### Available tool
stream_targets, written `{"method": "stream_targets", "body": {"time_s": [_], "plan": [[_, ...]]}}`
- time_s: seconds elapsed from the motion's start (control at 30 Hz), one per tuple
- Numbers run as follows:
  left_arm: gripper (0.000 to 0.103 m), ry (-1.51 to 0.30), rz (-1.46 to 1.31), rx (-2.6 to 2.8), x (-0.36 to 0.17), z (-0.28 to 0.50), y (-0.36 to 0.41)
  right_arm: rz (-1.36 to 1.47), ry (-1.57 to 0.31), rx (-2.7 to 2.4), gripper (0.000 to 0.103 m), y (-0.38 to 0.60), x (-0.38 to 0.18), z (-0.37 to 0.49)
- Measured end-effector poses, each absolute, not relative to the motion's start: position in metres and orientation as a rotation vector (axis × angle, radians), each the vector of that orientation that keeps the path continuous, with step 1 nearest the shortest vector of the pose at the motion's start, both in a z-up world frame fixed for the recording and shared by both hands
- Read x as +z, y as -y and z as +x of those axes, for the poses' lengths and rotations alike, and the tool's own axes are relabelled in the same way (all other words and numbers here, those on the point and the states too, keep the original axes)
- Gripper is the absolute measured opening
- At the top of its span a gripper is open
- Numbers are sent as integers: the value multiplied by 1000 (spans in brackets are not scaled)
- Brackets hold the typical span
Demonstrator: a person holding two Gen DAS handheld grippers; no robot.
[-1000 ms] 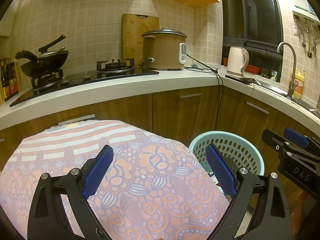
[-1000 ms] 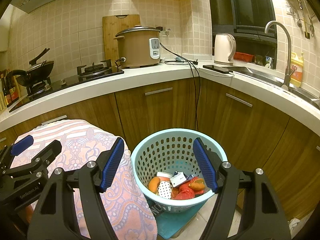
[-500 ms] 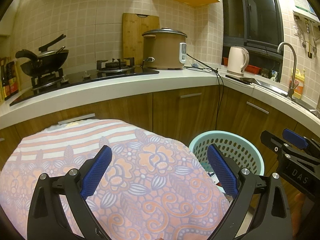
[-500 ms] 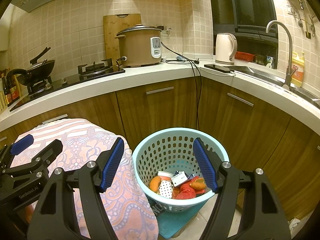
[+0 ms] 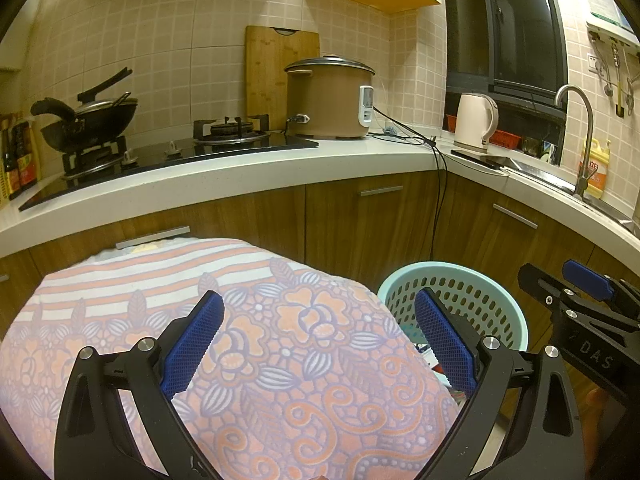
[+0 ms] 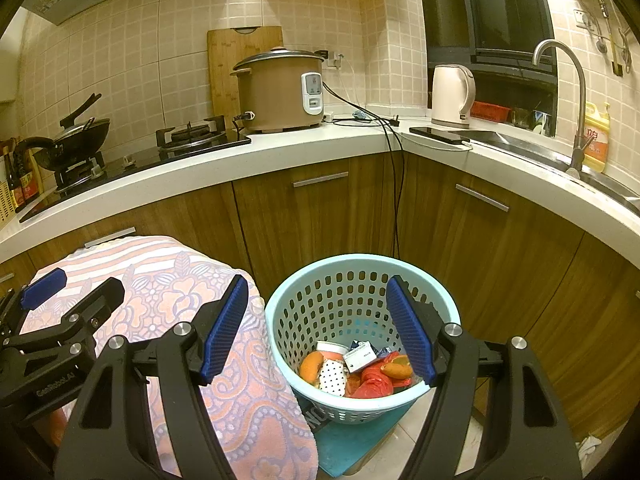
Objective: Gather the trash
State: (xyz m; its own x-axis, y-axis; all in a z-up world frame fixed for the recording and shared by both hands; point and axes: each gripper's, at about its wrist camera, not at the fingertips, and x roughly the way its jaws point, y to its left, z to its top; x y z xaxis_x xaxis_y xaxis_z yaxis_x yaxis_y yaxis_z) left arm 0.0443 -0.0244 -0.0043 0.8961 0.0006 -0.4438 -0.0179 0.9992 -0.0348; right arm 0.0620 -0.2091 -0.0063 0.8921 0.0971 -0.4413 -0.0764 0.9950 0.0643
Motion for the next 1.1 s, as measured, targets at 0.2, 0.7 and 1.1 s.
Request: {"method": "stream_targets", "body": {"time_s": [0.2,0.7,1.1], "plan": [[93,-460,-39,11,-4,44,25,43,-460,94,68,207,-6,63],[93,-461,-40,12,-5,43,26,41,-462,100,69,204,-6,66],[93,-460,-38,16,-6,44,26,36,-468,115,70,201,-9,69]]}}
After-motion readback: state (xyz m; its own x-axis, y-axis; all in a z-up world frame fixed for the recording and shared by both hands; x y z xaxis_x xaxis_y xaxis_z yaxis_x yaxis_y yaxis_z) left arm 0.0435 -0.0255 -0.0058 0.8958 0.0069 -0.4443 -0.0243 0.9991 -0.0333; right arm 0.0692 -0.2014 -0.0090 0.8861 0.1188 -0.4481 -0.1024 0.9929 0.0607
